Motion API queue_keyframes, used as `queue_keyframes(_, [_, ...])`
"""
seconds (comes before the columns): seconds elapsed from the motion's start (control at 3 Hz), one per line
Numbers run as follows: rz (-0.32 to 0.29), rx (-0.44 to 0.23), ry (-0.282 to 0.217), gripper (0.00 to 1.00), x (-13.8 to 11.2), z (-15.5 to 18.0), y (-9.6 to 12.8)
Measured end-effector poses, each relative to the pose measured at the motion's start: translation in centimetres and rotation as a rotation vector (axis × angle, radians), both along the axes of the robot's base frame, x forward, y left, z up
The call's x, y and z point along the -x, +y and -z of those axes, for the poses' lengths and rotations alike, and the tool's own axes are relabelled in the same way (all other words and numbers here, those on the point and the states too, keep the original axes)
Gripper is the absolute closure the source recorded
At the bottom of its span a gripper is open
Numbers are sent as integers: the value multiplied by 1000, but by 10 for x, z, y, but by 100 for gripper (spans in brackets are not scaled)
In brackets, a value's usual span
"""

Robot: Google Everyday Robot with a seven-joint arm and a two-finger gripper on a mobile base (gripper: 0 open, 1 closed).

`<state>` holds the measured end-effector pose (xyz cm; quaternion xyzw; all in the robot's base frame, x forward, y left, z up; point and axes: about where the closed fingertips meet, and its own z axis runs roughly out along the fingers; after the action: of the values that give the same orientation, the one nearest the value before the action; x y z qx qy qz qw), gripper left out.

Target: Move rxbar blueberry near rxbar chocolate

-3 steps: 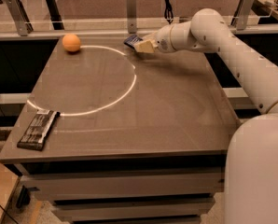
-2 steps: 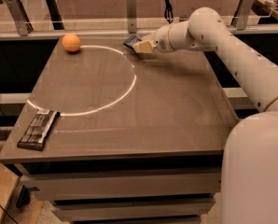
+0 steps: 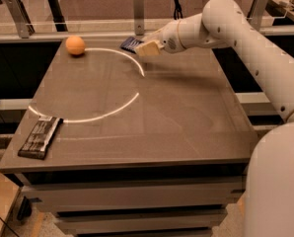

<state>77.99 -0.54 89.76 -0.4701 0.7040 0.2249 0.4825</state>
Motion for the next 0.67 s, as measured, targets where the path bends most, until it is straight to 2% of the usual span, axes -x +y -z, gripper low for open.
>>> queue_keyframes(0.67, [-279,-13,27,100,90,-8,41])
